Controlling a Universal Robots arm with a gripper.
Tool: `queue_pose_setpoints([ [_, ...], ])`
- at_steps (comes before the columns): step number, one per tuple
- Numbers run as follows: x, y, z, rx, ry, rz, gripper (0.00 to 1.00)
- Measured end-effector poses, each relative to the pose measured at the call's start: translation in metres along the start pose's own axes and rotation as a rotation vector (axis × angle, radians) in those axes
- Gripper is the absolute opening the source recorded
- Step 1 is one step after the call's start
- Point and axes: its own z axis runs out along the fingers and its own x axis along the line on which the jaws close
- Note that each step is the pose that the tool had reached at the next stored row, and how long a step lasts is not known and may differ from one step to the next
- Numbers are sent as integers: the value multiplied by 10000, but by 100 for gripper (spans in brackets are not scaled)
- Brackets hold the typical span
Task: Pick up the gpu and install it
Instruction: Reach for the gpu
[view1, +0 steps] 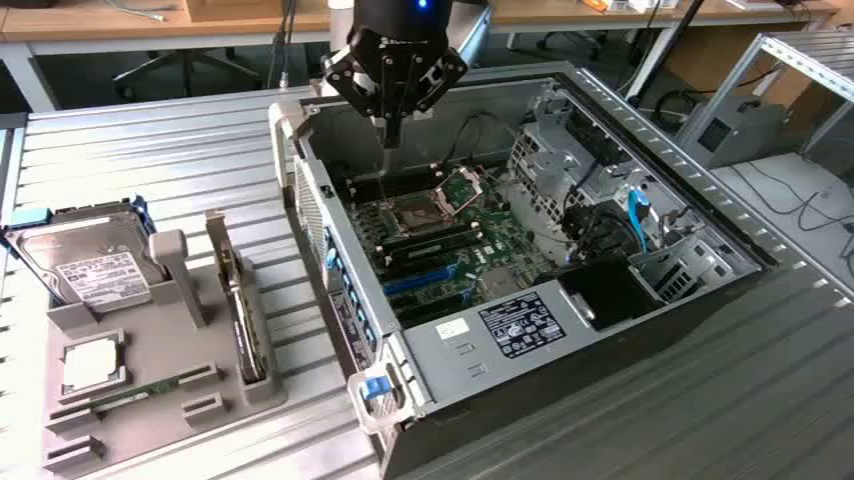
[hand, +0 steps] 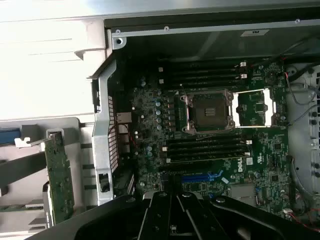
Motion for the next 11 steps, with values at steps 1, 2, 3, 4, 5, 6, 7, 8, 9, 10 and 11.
queue_pose_setpoints([
  [1,0,0,0,0,0,0,11],
  [2,0,0,0,0,0,0,11],
  [3,0,0,0,0,0,0,11],
  [4,0,0,0,0,0,0,11],
  [5,0,0,0,0,0,0,11],
  [6,0,0,0,0,0,0,11],
  [7,0,0,0,0,0,0,11],
  [8,0,0,0,0,0,0,11],
  [9,0,0,0,0,0,0,11],
  [10,0,0,0,0,0,0,11],
  [11,0,0,0,0,0,0,11],
])
